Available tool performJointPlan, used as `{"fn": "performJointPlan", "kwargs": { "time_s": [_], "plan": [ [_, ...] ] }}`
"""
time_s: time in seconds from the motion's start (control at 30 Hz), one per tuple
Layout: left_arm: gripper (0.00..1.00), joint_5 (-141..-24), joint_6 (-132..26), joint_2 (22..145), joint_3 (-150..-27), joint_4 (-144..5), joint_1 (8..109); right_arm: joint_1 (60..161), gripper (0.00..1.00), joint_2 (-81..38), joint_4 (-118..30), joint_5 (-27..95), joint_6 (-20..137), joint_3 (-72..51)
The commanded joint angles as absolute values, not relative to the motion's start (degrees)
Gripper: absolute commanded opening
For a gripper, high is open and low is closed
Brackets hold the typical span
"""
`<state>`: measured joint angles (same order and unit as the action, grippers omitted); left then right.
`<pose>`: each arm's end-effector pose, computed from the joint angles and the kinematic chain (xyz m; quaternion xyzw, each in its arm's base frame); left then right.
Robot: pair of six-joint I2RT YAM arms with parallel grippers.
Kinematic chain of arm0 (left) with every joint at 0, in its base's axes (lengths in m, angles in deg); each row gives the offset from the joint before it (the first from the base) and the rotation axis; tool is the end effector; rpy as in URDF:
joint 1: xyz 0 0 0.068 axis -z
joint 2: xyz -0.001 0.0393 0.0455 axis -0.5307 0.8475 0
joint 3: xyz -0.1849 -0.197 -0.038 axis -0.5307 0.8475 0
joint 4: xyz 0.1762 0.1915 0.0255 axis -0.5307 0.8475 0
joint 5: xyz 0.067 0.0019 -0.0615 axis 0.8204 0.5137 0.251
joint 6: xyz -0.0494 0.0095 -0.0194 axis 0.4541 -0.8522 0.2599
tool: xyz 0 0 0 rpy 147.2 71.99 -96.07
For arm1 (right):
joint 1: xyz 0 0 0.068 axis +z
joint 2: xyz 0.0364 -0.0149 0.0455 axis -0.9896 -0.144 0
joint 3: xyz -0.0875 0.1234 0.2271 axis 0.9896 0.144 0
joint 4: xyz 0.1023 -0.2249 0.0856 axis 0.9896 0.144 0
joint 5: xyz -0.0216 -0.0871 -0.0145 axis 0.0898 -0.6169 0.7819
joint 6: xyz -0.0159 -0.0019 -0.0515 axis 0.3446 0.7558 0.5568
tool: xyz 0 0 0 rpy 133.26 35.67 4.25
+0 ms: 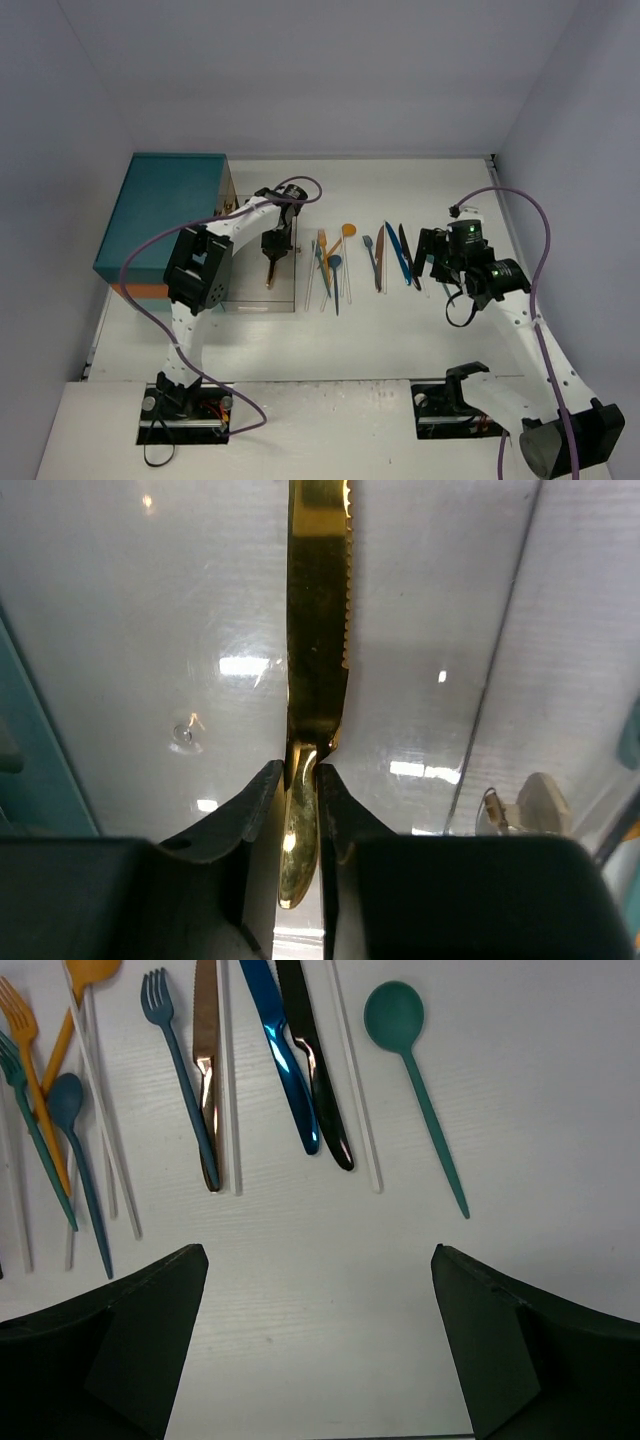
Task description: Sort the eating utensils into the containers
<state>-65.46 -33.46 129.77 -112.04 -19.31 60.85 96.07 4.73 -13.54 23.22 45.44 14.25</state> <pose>0.3839 -0.2048 0.1816 -0.0341 0.9866 -0.0032 0.1597 0.1995 0.0488 0.3117 0.0555 0.8831 0.1103 0.4526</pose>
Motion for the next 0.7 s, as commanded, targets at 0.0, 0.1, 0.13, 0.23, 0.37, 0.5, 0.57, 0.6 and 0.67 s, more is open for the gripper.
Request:
{"fn": "performJointPlan", "kwargs": {
  "time_s": [0.0,0.1,0.13,0.23,0.37,0.5,0.57,0.6,0.67],
  "plan": [
    [0.26,-64.48,-33.26,124.45,-112.02,-20.64,60.44,96.4,0.9,-1.02,-15.95,25.35,44.9,13.59],
    [0.43,-64.4,-32.89,121.79,-111.13,-20.42,60.44,96.4,0.87,-5.02,-16.77,25.35,44.61,12.85],
    [0.47,-64.4,-32.72,120.79,-110.78,-20.41,60.51,96.4,0.86,-5.91,-17.22,25.18,44.58,12.55],
    [0.58,-64.69,-32.43,116.13,-109.5,-20.31,60.61,96.4,0.8,-9.85,-19.68,24.37,45.11,11.97],
    [0.64,-66.31,-32.17,109.04,-107.02,-20.22,60.74,96.49,0.7,-16.27,-22.08,24.85,45.09,9.77],
    [0.64,-68.8,-32.85,101.15,-104.76,-19.86,61.57,96.71,0.56,-23.13,-24.92,25.39,44.39,7.81],
    [0.64,-70.93,-33.27,98.22,-103.27,-19.79,61.99,96.75,0.54,-26.11,-26.26,24.21,44.16,7.33],
    [0.64,-71.95,-33.54,97.04,-102.61,-19.79,62.34,96.75,0.53,-27.1,-26.75,23.43,44.22,7.03],
    [0.65,-73.49,-34.05,94.29,-101.36,-19.7,62.81,96.7,0.51,-29.17,-27.85,22.39,44.45,6.38]
  ]
}}
